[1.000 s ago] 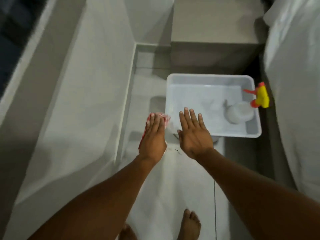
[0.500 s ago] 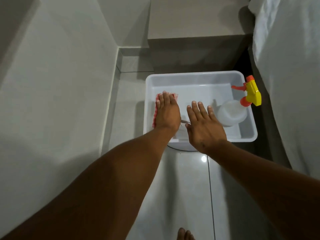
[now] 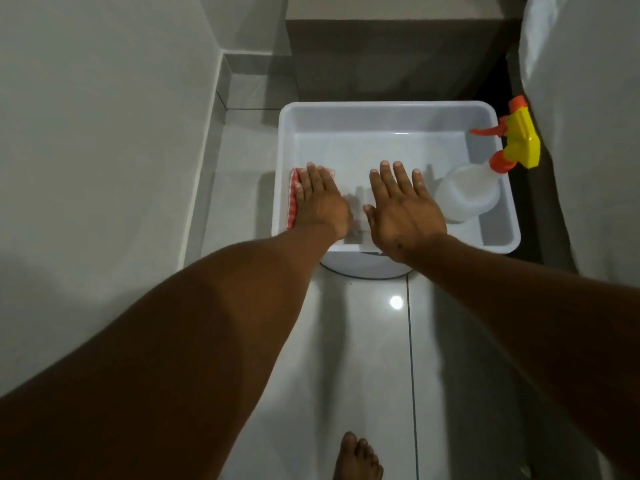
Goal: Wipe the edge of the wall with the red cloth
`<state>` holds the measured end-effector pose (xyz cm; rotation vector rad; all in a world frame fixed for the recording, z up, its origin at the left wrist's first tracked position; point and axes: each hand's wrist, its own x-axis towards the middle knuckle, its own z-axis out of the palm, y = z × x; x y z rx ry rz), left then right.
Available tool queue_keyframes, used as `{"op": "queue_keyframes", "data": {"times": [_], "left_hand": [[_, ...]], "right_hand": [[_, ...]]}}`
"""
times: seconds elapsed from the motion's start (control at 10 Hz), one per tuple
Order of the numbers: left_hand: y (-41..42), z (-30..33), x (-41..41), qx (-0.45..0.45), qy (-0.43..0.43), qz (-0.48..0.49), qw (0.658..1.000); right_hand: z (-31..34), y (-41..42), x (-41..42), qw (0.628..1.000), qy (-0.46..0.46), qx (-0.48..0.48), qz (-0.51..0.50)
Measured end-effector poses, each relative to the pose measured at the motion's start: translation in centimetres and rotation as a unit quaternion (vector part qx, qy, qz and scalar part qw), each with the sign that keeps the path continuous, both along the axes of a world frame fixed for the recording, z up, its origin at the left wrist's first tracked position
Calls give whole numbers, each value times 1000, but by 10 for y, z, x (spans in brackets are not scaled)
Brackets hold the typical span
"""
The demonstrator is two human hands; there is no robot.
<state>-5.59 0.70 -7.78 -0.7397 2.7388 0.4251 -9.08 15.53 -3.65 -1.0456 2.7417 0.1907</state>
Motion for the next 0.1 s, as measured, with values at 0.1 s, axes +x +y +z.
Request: {"op": "queue_keyframes", "data": {"times": [0.1], "left_hand": [[3,31,6,-1,64,-48,997]], "right_hand": [[27,-6,5,1000,20,-7,-6]]}}
